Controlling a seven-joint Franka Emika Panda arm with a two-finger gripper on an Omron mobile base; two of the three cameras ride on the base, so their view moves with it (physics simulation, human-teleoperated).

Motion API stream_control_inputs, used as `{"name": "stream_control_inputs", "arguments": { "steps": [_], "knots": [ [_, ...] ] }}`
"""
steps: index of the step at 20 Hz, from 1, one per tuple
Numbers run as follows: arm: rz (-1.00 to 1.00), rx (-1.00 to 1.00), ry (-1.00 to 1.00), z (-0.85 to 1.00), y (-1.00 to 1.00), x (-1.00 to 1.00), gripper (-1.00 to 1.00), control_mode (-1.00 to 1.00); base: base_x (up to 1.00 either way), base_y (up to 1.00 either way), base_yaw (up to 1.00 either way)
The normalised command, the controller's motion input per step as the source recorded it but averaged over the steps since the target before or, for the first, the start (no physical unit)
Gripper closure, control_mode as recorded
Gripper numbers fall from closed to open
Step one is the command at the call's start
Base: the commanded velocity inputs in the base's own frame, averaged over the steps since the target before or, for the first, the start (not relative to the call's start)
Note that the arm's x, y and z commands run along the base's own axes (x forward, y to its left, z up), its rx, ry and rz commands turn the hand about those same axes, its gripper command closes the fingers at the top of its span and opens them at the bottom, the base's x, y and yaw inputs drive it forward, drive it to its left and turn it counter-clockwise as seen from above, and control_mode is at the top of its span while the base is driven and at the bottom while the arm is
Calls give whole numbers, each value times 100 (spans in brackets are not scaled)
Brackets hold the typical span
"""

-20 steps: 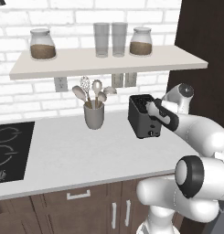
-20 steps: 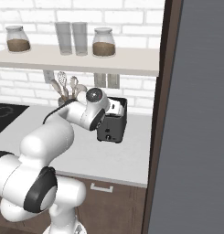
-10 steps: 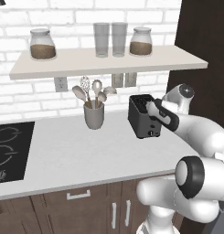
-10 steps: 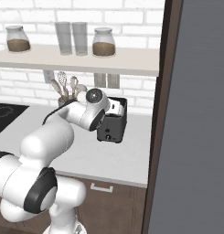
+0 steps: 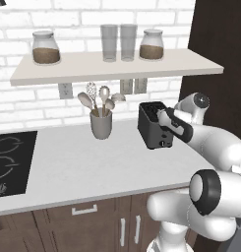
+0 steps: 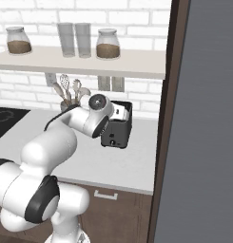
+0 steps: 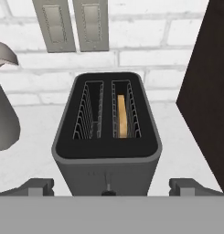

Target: Start the toaster. Once the lever pops up, take the bread to the plate on the dining counter.

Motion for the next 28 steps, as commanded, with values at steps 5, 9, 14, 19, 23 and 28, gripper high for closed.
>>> {"name": "stream_control_inputs", "arguments": {
  "steps": [5, 9, 14, 19, 23, 28],
  "knots": [
    [0, 0, -1, 0, 0, 0, -100, -100, 0, 0, 0],
    [0, 0, 0, 0, 0, 0, -100, -100, 0, 0, 0],
    [-1, 0, 0, 0, 0, 0, -100, -100, 0, 0, 0],
    [-4, 0, 0, 0, 0, 0, -100, -100, 0, 0, 0],
    [-7, 0, 0, 0, 1, 0, -100, -100, 0, 0, 0],
    [-7, 0, 0, 0, 1, 0, -100, -100, 0, 0, 0]
  ]
}}
